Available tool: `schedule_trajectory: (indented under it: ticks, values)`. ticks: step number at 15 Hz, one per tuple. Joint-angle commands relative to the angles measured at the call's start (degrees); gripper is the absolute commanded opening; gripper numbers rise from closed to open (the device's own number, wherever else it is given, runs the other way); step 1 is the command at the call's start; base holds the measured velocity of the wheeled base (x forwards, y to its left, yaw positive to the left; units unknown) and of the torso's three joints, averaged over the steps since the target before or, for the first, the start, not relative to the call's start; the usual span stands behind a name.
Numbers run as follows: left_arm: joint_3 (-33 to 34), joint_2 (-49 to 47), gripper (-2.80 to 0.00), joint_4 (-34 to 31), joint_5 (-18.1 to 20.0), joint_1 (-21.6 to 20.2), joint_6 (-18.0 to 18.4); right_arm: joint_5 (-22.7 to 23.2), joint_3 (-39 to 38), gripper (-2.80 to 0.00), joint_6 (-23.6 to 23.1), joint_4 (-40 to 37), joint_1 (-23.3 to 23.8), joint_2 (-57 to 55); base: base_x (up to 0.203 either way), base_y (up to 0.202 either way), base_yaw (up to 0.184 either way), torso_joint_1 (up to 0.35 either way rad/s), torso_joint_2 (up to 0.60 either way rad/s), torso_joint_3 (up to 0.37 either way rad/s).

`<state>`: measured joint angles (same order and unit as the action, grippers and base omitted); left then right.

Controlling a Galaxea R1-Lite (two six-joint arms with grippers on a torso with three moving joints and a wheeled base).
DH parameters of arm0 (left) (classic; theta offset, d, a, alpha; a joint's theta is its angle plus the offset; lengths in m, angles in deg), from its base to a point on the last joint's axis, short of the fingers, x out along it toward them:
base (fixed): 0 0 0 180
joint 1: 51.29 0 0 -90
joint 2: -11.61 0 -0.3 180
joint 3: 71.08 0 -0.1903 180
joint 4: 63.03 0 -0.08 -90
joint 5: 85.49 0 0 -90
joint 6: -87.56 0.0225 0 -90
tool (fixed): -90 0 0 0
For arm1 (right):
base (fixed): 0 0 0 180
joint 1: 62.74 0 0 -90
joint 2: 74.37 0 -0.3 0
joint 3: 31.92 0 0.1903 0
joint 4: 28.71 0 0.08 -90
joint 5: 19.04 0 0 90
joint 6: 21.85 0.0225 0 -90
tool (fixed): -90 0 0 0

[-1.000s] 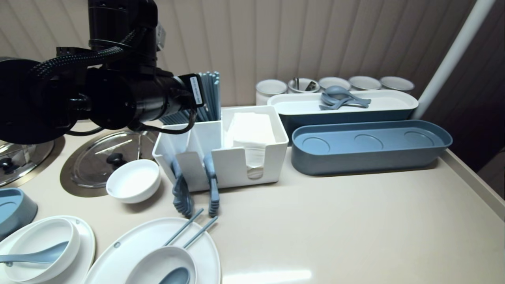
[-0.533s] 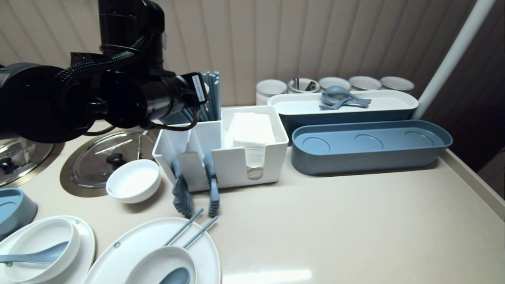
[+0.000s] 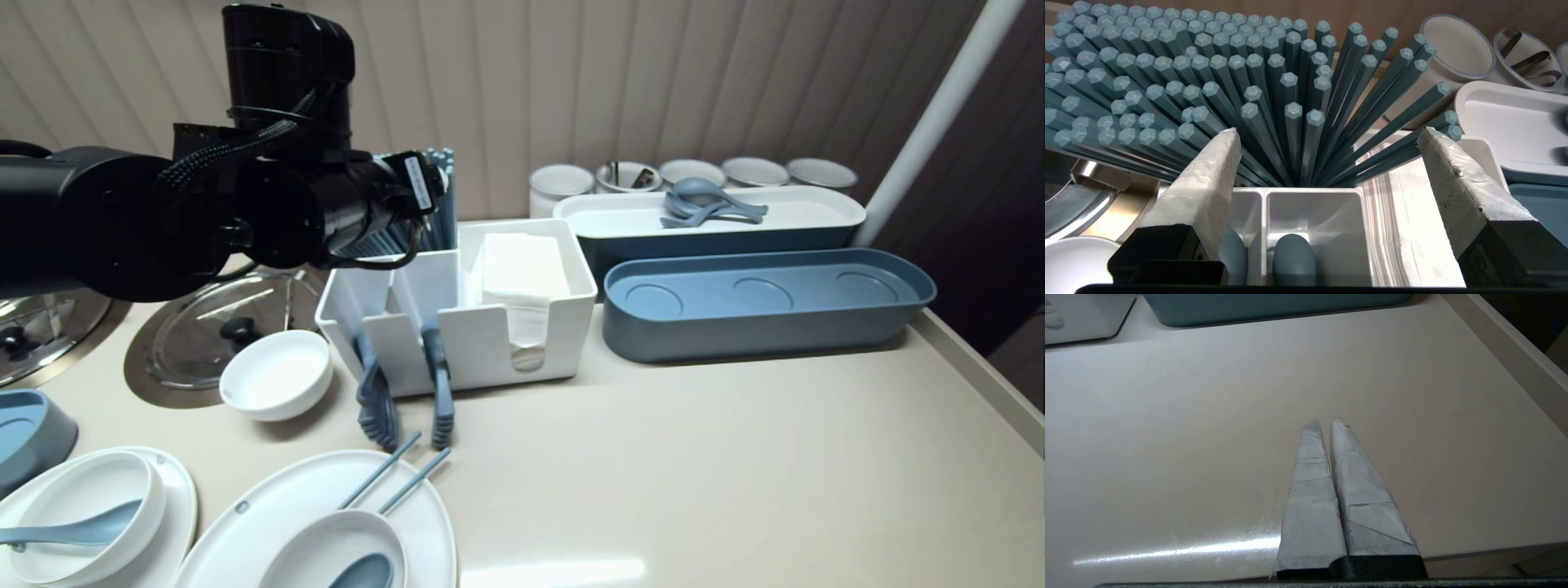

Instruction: Pick the chopsticks and place it on the plate

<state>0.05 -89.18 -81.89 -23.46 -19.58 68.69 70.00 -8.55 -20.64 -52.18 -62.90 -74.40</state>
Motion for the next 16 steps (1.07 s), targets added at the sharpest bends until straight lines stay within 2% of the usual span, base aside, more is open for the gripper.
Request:
schedule_trajectory:
  ticks: [1,7,8,9,16]
  values:
    - [0.1,-0.2,0.00,0.1,0.0,-0.6,-0.1,0.0,0.0,-2.80,0.0,0.0,0.0,-0.1,0.000,0.000,0.000,0.000,0.00,0.000]
    - [0.0,-0.5,0.00,0.1,0.0,-0.8,0.0,0.0,0.0,-2.80,0.0,0.0,0.0,0.0,0.000,0.000,0.000,0.000,0.00,0.000]
    - [0.0,-0.5,-0.38,0.1,0.0,-0.8,0.0,0.0,0.0,-2.80,0.0,0.0,0.0,0.0,0.000,0.000,0.000,0.000,0.00,0.000]
    - [0.0,-0.6,-2.80,0.1,0.0,-0.8,0.0,0.0,0.0,-2.80,0.0,0.0,0.0,0.0,0.000,0.000,0.000,0.000,0.00,0.000]
    - [-0.3,-1.4,-2.80,0.1,0.0,-1.7,-0.1,0.0,0.0,-2.80,0.0,0.0,0.0,0.0,0.000,0.000,0.000,0.000,0.00,0.000]
